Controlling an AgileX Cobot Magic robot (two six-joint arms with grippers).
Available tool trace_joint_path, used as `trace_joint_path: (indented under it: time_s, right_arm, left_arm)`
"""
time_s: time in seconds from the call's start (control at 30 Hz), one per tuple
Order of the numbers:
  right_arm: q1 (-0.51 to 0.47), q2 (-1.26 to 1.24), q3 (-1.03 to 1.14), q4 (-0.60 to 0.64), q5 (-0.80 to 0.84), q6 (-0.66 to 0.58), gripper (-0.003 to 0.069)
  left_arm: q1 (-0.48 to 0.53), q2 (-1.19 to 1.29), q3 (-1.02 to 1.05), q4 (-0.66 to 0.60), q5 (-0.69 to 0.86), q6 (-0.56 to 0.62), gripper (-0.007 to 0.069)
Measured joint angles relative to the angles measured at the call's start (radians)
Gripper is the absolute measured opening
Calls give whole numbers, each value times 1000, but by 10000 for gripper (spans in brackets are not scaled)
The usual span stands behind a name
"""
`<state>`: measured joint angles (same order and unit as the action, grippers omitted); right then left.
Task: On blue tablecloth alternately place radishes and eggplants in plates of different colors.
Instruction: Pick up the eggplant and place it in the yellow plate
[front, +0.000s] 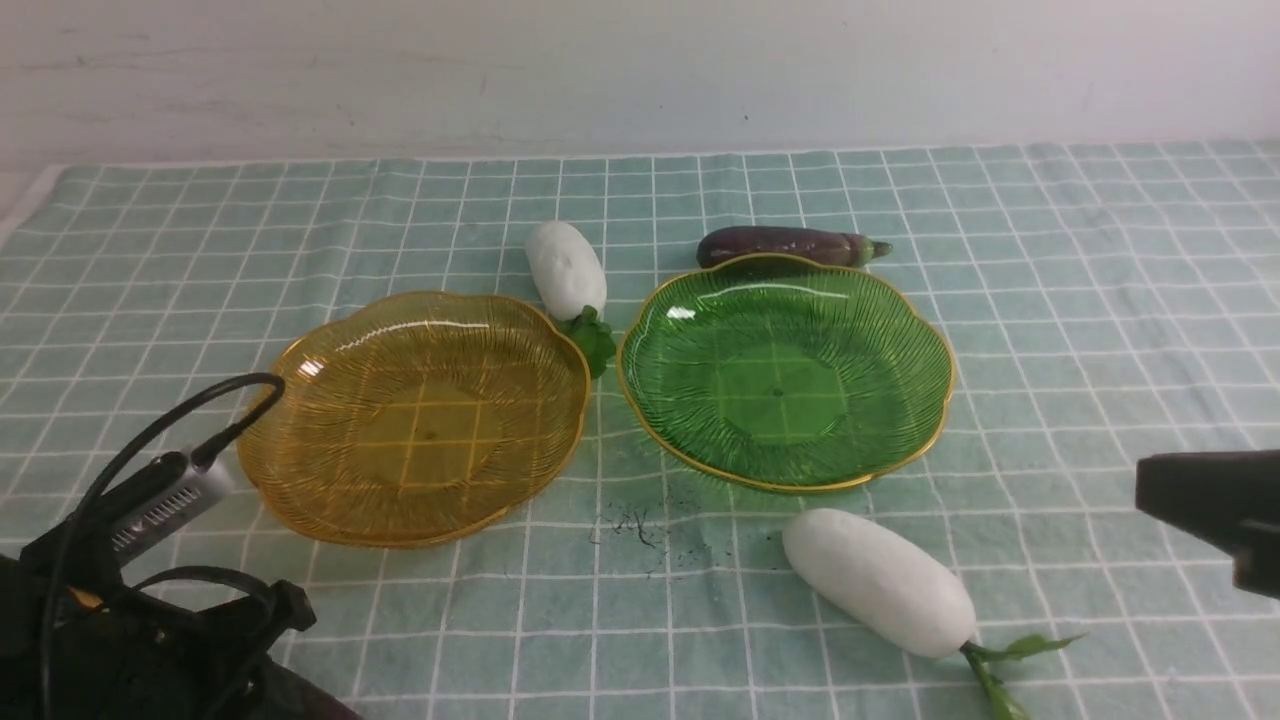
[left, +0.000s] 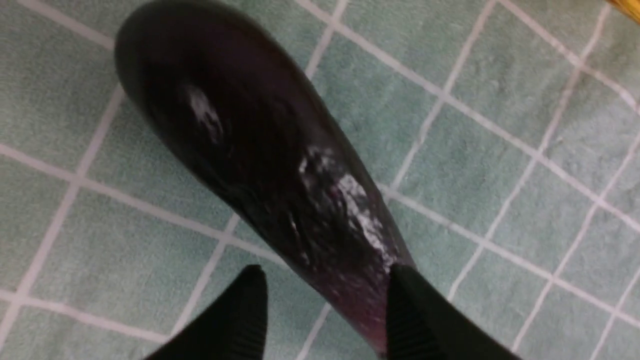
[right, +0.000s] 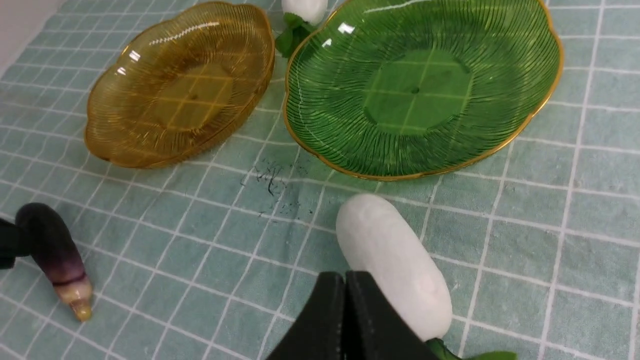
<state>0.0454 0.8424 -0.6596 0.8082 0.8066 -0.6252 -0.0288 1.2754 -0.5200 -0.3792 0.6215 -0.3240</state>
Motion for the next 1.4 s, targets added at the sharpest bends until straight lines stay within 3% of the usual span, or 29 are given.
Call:
trace_joint_path:
  time_s: [0.2,0.37,0.47,0.5,0.63,0.83,1.0,1.17,1.33,1.4]
  right_arm:
    - [16,29,0,72,-3,-85,-15]
    - [28,29,0,108,-15,-122,-15]
    - [30,29,0,114,-24,-126,-15]
    - [30,31,-1,115,-28,-109,-15]
    - [30,67,-29,61,-3,-38,-15]
    - [30,219,-199,-200,202,40,-15]
    - [49,374,-316,-243,290,9,0]
    - [177,496,-332,-278,267,-67,90]
    - [280,614,-332,-414,173,-16,279]
    - [304,655,-332,-465,130,11,388]
  left_arm:
    - [0,70,0,-24,-51,-14,510]
    - [0,132,0,-74,-142,-13,541]
    - [0,167,-2,-87,-164,0,521]
    - [0,178,-7,-87,-165,24,449]
    - [0,180,-18,-89,-144,74,316]
    - [0,88,-165,-88,20,219,321]
    - [0,81,-404,-50,129,299,321]
    - [0,211,-652,33,233,309,321]
    - [0,412,-865,88,290,309,321]
    - [0,504,-942,101,306,309,321]
